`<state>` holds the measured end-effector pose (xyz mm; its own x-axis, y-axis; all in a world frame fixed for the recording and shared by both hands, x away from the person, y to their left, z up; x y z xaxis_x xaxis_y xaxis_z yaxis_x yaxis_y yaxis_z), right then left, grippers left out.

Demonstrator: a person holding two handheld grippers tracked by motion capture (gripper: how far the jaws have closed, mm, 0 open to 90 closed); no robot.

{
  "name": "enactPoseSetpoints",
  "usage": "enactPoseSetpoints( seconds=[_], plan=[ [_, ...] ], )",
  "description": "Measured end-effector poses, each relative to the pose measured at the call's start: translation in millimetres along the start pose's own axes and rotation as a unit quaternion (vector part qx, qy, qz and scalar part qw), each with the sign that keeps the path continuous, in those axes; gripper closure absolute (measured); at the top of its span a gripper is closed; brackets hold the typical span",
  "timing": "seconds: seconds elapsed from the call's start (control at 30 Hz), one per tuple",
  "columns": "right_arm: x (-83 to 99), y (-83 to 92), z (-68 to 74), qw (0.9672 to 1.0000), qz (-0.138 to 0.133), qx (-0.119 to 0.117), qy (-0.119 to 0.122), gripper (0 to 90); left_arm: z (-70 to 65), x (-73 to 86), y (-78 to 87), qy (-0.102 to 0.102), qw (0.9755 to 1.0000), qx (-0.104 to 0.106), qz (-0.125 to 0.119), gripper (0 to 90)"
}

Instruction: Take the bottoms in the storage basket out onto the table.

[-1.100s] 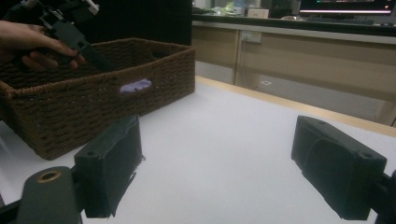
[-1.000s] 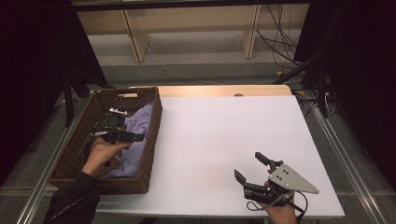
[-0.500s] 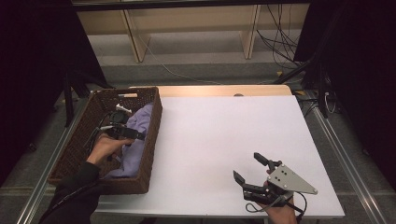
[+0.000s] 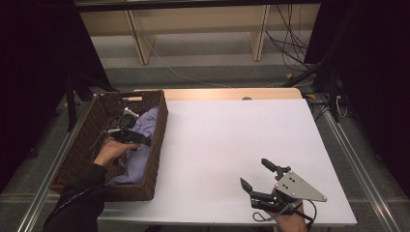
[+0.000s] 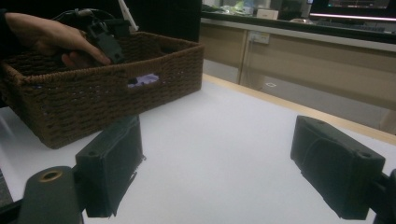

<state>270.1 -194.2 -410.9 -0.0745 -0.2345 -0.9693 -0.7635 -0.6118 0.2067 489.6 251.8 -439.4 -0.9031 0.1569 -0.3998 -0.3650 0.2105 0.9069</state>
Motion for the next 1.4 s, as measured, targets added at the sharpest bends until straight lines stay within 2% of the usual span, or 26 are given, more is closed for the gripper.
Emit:
enactPoseSetpoints(
  seconds=[0.37, 0.7, 0.83, 0.97, 1.13, 1.4],
  plan=[
    [0.2, -0.9, 1.5, 0.9999, 0.004, -0.001, 0.011, 17.5, 4.0, 0.9, -17.0, 0.009, 0.9997, 0.001, 0.024, 10.9],
    [0.3, -2.2, 3.1, 0.9998, 0.007, -0.005, 0.016, 17.7, 7.1, 0.7, -26.6, 0.015, 0.9989, -0.003, 0.043, 10.7],
    [0.1, -2.0, 3.2, 0.9998, 0.005, -0.005, 0.018, 17.8, 8.7, 0.9, -27.6, 0.016, 0.9989, -0.001, 0.044, 12.2],
    [0.6, -2.4, 3.3, 0.9998, 0.008, -0.005, 0.019, 17.9, 9.0, 0.4, -29.2, 0.018, 0.9988, 0.006, 0.045, 17.2],
    [0.6, -3.3, 4.3, 0.9997, 0.009, -0.008, 0.02, 18.0, 10.0, 0.9, -31.1, 0.017, 0.9985, 0.017, 0.049, 33.4],
    [1.2, -4.7, 4.8, 0.9996, 0.011, -0.011, 0.021, 18.1, 11.2, 0.7, -30.1, 0.012, 0.9988, 0.004, 0.047, 50.1]
  ],
)
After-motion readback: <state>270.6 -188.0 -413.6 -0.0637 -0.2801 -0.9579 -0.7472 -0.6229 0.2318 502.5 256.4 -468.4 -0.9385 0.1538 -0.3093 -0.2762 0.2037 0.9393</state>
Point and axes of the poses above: each handheld gripper's, and its own axes: y roughly backward along the jaws, x roughly out of its underside, z roughly to its left, the point moved 1 cm from there along -y, roughly forward along the jaws, and after that the axes turned 4 degrees about y, right-handed, at the moved point
